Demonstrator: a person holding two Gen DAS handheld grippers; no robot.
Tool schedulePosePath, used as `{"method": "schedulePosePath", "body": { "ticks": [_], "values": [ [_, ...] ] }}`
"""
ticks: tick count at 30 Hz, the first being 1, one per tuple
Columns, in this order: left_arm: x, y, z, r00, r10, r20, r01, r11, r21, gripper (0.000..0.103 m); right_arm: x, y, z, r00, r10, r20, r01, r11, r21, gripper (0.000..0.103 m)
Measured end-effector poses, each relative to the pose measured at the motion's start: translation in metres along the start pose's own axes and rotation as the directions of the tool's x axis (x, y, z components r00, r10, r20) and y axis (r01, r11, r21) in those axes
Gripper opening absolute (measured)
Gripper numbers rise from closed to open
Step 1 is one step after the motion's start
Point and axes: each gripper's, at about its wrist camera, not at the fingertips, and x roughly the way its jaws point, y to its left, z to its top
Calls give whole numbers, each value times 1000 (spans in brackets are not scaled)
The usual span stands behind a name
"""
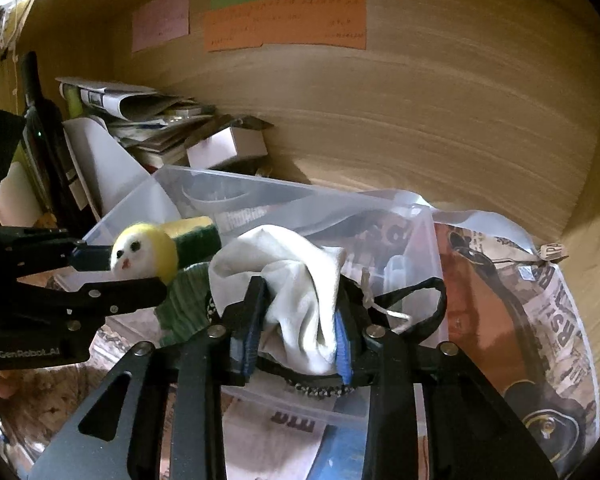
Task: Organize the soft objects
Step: 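Place the plush ball into the box with the left tool while the right drops the sock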
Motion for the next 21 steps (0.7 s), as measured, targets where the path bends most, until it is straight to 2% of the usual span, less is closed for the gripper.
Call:
{"method": "schedulePosePath", "body": {
  "ticks": [6, 14, 16, 18, 21],
  "values": [
    [-12, -1, 0, 1000, 3, 28, -3, 1000, -7, 59, -3, 0, 1, 1000, -12, 2, 12, 1000, 2, 48],
    [-51, -5, 0, 993, 18, 115, -18, 1000, -4, 64, -34, 4, 7, 996, -32, 83, 32, 999, -4, 79],
    [-60, -7, -1, 990, 19, 137, -19, 1000, -2, 68, -47, 4, 9, 993, -34, 114, 34, 999, -2, 83],
    [-72, -9, -3, 985, 23, 171, -21, 1000, -10, 83, -58, 4, 10, 990, -31, 135, 31, 1000, -2, 83],
    [-90, -12, -9, 976, 21, 215, -19, 1000, -15, 89, -77, 5, 7, 985, -30, 170, 31, 1000, -3, 87]
  ]
}}
